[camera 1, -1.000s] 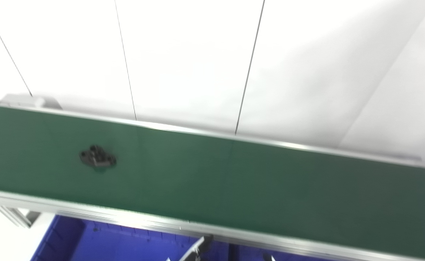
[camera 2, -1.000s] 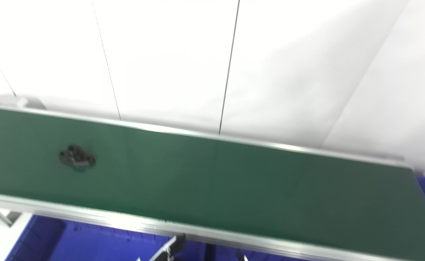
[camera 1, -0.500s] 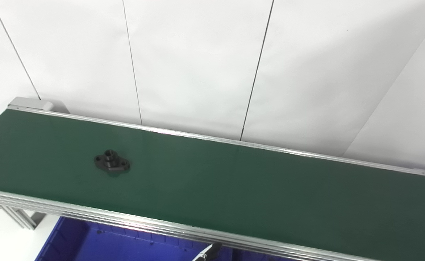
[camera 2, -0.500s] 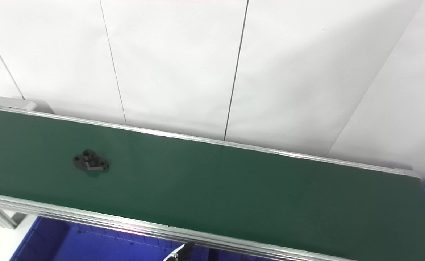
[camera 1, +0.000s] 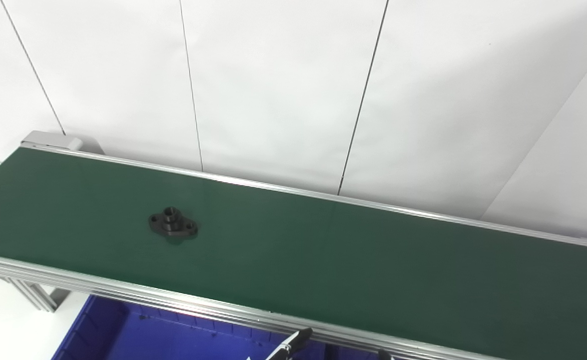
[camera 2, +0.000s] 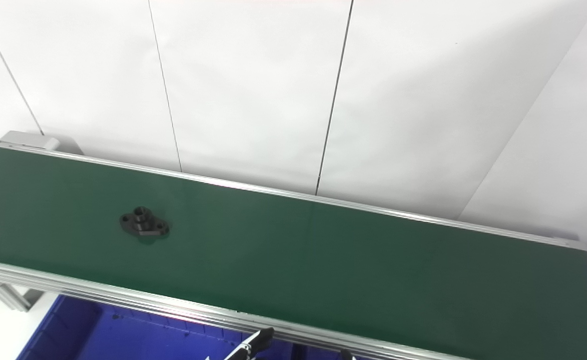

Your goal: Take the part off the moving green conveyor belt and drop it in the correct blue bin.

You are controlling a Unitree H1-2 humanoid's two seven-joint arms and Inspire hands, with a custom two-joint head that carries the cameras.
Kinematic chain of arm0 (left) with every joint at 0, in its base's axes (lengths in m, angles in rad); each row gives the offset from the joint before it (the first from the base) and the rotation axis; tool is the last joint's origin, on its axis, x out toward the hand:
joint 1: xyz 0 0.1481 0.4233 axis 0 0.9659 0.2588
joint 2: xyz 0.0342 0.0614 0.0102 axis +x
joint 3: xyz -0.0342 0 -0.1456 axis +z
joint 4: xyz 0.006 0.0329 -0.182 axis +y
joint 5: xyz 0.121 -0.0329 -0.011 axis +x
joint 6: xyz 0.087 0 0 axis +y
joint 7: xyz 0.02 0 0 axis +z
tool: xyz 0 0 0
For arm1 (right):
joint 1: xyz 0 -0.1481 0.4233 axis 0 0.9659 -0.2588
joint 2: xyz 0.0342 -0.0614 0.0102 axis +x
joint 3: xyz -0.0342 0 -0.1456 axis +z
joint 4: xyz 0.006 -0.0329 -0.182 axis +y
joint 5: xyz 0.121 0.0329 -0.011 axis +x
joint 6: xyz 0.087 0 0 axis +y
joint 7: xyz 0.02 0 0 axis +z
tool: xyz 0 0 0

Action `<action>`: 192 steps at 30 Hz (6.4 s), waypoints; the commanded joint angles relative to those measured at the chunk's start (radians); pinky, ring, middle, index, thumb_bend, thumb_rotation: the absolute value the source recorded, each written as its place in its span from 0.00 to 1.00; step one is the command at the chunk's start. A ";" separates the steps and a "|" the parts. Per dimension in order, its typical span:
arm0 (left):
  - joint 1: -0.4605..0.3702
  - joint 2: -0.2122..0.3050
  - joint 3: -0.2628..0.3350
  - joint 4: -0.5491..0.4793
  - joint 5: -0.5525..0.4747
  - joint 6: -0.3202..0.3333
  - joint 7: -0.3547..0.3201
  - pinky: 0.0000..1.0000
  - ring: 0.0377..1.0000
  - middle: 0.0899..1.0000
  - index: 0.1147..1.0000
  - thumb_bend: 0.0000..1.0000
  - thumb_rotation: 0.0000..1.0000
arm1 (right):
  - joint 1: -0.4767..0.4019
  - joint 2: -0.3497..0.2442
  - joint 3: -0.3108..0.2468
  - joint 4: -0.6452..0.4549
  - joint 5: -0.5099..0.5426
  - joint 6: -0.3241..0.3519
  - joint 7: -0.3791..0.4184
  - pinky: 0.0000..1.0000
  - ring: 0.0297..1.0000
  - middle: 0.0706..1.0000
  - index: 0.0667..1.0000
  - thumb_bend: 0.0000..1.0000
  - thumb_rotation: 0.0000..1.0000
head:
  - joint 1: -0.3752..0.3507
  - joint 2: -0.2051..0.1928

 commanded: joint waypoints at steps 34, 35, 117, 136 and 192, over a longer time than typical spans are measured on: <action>-0.038 -0.047 -0.007 -0.035 0.029 -0.036 -0.026 0.94 0.98 0.98 0.97 0.88 0.79 | -0.238 0.065 -0.324 -0.414 -0.185 0.110 0.186 0.76 0.84 0.88 0.90 0.94 0.60 | -0.047 0.030; -0.038 -0.047 -0.007 -0.036 0.030 -0.036 -0.025 0.94 0.98 0.98 0.96 0.88 0.79 | -0.249 0.068 -0.329 -0.414 -0.190 0.120 0.202 0.76 0.84 0.88 0.90 0.93 0.61 | -0.047 0.030; -0.010 -0.153 -0.183 -0.129 0.286 0.033 0.092 0.82 0.93 0.95 0.92 0.87 0.81 | -1.086 0.332 0.098 0.542 -0.842 0.623 0.440 0.40 0.54 0.67 0.75 0.98 0.55 | 0.089 0.073; -0.004 -0.127 -0.210 -0.196 0.327 0.153 0.071 0.75 0.87 0.85 0.73 0.70 0.72 | -1.101 0.308 0.163 0.583 -0.863 0.749 0.563 0.17 0.24 0.36 0.48 0.52 0.00 | 0.085 0.100; -0.010 0.087 0.015 -0.506 0.007 0.331 -0.096 0.86 0.90 0.87 0.77 0.70 0.84 | -0.406 0.059 -0.228 -0.815 -1.083 0.736 1.040 0.16 0.19 0.43 0.45 0.53 0.00 | -0.510 0.360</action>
